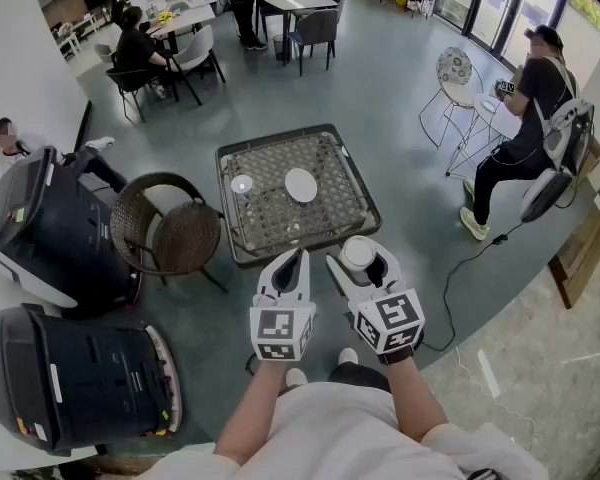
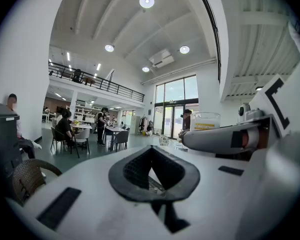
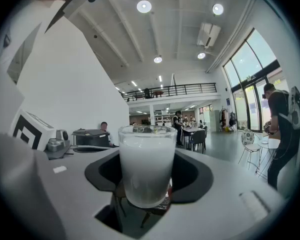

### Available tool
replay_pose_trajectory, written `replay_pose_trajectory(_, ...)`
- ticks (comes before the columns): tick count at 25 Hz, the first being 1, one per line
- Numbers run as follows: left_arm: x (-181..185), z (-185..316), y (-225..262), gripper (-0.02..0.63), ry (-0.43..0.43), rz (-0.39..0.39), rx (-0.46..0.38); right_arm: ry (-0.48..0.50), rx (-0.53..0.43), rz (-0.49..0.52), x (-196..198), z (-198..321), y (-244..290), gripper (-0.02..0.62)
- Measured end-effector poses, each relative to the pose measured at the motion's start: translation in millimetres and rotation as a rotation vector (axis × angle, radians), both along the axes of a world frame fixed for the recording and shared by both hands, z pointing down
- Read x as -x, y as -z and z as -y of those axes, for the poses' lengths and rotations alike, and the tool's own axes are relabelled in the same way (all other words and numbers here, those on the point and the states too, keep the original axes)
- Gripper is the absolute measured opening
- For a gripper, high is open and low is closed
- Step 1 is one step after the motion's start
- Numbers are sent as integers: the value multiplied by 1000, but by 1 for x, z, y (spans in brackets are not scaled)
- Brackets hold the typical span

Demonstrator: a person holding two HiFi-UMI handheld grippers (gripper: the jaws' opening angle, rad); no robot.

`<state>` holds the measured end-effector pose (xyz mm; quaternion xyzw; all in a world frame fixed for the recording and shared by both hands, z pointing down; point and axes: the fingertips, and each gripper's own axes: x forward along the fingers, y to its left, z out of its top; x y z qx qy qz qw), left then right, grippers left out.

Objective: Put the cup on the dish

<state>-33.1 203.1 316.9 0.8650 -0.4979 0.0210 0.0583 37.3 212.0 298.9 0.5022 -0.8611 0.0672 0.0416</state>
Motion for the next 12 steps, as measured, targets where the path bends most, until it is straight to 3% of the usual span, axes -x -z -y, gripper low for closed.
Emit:
replay_pose_trajectory(7, -59, 6, -3, 5, -8, 8, 24, 28, 4, 48, -40, 17, 4, 252)
replay_pose_trajectory(12, -73, 24, 15, 5, 78, -119, -67, 49, -16, 48, -83, 24, 8, 252)
